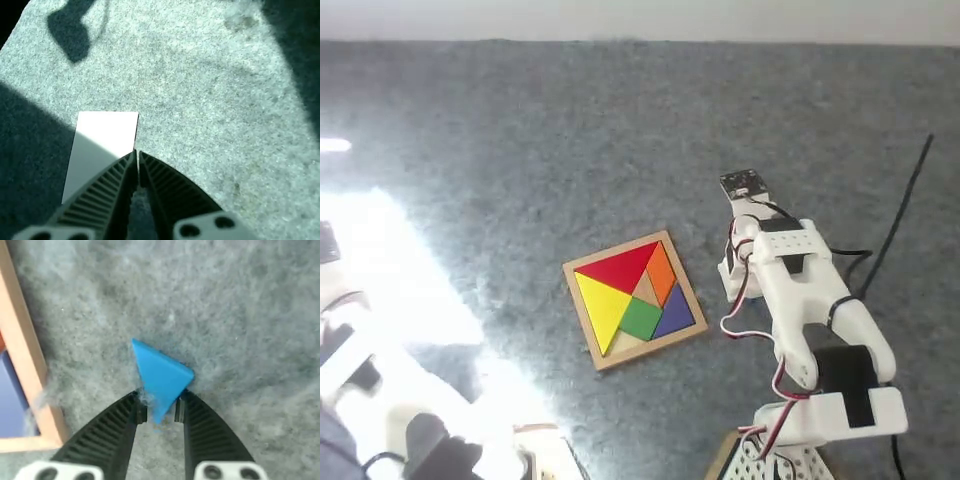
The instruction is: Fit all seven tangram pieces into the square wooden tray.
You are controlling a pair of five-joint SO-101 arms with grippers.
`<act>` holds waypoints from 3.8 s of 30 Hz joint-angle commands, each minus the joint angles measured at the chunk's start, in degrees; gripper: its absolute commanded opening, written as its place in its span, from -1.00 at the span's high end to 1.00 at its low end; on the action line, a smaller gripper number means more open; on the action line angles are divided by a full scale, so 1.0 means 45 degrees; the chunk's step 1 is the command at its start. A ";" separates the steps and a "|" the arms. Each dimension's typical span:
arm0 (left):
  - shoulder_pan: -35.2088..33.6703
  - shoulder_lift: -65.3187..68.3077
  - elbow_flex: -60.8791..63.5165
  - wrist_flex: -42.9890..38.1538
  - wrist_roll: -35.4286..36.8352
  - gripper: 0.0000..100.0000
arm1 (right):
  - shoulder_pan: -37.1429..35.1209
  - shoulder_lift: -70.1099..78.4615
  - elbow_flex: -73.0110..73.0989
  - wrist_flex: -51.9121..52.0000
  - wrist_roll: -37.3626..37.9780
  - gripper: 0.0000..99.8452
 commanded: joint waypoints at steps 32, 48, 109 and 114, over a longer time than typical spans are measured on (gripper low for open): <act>-0.0391 -0.0488 -0.0479 -0.0313 -0.0117 0.97 | -0.0811 0.2198 -0.2637 0.0908 0.2833 0.73; -0.0391 -0.0488 -0.0479 -0.0313 -0.0117 0.97 | -0.0479 0.1241 -0.2676 0.1924 0.2481 0.81; -0.0313 -0.0488 -0.0440 -0.0293 -0.0117 0.97 | -0.1495 0.0987 -0.0664 0.0107 -0.5099 0.88; -0.0391 -0.0488 -0.0459 -0.0313 -0.0117 0.97 | -0.1475 0.0967 -0.0684 0.0264 -0.4317 0.87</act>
